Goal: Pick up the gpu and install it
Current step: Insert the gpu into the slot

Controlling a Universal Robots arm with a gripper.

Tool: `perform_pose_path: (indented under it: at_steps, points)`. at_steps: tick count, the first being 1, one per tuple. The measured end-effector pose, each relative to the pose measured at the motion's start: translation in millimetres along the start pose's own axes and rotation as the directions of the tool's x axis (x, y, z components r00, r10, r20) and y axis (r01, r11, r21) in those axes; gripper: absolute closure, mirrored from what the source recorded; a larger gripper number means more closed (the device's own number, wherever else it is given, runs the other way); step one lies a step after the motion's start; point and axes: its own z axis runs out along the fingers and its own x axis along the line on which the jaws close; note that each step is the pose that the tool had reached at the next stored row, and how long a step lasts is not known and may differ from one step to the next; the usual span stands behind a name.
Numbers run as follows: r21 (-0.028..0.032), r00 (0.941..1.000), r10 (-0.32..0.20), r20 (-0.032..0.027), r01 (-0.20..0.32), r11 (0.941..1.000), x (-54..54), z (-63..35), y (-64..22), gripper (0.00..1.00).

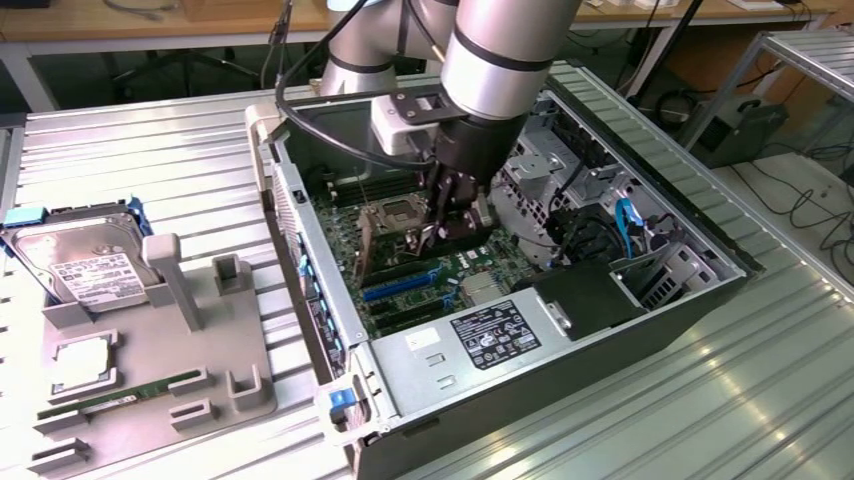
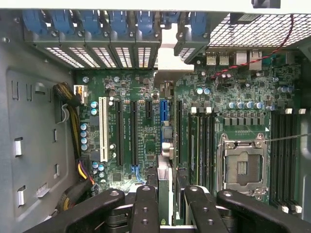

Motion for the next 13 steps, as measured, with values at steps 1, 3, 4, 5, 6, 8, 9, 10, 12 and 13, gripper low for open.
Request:
perform_pose_path:
  at_steps: [1, 3, 4, 5, 6, 8, 9, 10, 12, 13]
  points:
    - [0.0000, 1.0000, 0.000, 0.0000, 0.000, 1.0000, 0.0, 0.3, 0.0, 0.74]
    - [0.0000, 1.0000, 0.000, 0.0000, 0.000, 1.0000, 0.1, 0.9, 0.1, 0.74]
    - [0.0000, 1.0000, 0.000, 0.0001, 0.000, 1.0000, 0.1, 1.2, 0.1, 0.74]
    - [0.0000, 1.0000, 0.000, 0.0001, 0.000, 1.0000, 0.1, 1.6, 0.2, 0.74]
    - [0.0001, 1.0000, 0.000, 0.0001, 0.000, 1.0000, 0.1, 1.9, 0.3, 0.74]
    - [0.0001, 1.0000, 0.000, 0.0001, 0.000, 1.0000, 0.1, 2.5, 0.3, 0.74]
    - [0.0001, 1.0000, 0.000, 0.0001, 0.000, 1.0000, 0.2, 2.9, 0.3, 0.74]
    - [0.0000, 1.0000, 0.000, 0.0001, 0.000, 1.0000, 0.2, 3.6, 0.3, 0.74]
    - [0.0000, 1.0000, 0.000, 0.0001, 0.000, 1.0000, 0.2, 4.6, 0.5, 0.74]
    - [0.0000, 1.0000, 0.000, -0.0001, 0.000, 1.0000, 0.1, 5.0, 0.8, 0.74]
